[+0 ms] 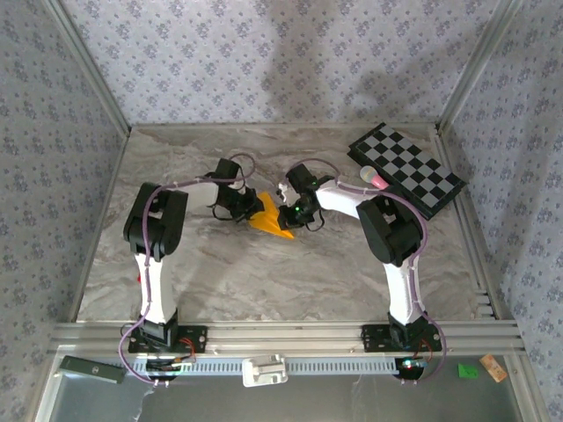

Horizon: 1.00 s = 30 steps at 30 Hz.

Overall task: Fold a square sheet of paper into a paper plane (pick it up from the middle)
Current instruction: Fourth fold the wing at the center of the table.

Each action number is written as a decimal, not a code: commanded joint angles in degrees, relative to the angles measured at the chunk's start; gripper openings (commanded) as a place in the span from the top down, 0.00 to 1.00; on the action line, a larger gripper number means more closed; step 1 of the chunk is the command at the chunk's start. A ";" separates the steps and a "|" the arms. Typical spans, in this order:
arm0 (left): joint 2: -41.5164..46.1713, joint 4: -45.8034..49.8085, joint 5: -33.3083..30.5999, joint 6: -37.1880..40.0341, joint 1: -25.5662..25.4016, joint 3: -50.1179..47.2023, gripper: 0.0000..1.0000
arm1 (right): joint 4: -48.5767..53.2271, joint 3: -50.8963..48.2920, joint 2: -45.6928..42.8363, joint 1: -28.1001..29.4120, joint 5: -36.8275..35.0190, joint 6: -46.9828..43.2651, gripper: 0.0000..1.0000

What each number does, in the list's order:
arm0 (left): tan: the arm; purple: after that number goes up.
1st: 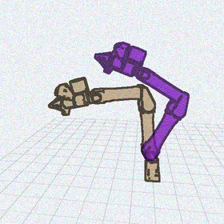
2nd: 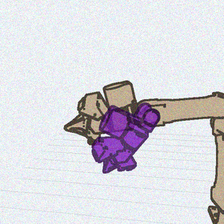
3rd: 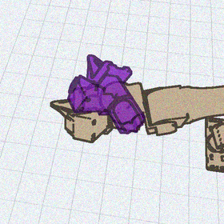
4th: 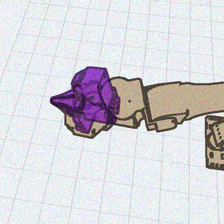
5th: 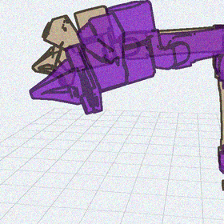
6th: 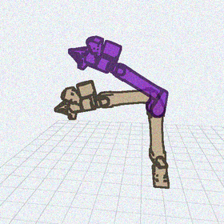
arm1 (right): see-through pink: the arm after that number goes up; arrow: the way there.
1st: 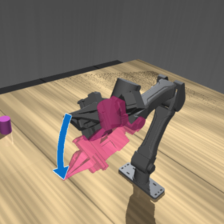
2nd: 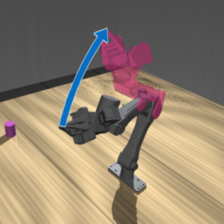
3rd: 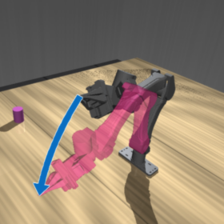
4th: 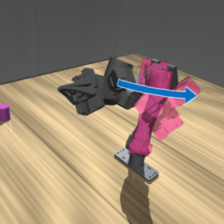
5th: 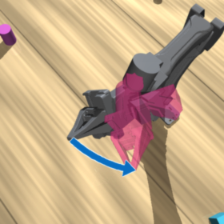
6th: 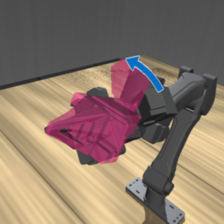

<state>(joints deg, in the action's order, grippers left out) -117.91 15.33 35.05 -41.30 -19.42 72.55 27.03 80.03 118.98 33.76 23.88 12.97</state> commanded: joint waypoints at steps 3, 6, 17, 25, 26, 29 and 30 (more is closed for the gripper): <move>-4.68 2.81 -9.59 5.13 8.05 2.49 0.90 | 9.99 -2.84 4.23 -0.89 -6.92 -0.85 0.91; -5.44 3.11 -10.16 5.87 10.00 3.74 0.90 | 9.93 -2.78 4.24 -0.84 -6.90 -0.49 0.91; -3.22 6.39 -10.51 7.91 13.22 8.93 0.90 | 8.79 -2.83 3.80 -0.45 -5.51 1.18 0.90; 8.93 -7.17 -6.95 -4.92 5.86 -2.27 0.90 | 3.15 -0.65 1.24 -0.01 0.78 6.33 0.89; 9.22 -7.90 -7.14 -5.81 4.42 -3.15 0.90 | 2.64 -0.21 0.85 -0.02 1.14 6.60 0.89; 9.49 -9.09 -9.14 -7.21 0.80 -5.15 0.90 | 2.20 0.91 -0.04 -0.03 1.57 6.72 0.89; 9.34 -9.43 -9.61 -7.48 -0.09 -5.49 0.90 | 2.26 1.17 -0.06 -0.05 1.73 6.64 0.89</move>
<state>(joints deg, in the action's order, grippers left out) -109.49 8.64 27.46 -45.76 -17.45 68.97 25.56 80.34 119.13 33.63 25.30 18.28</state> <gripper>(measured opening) 0.101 0.107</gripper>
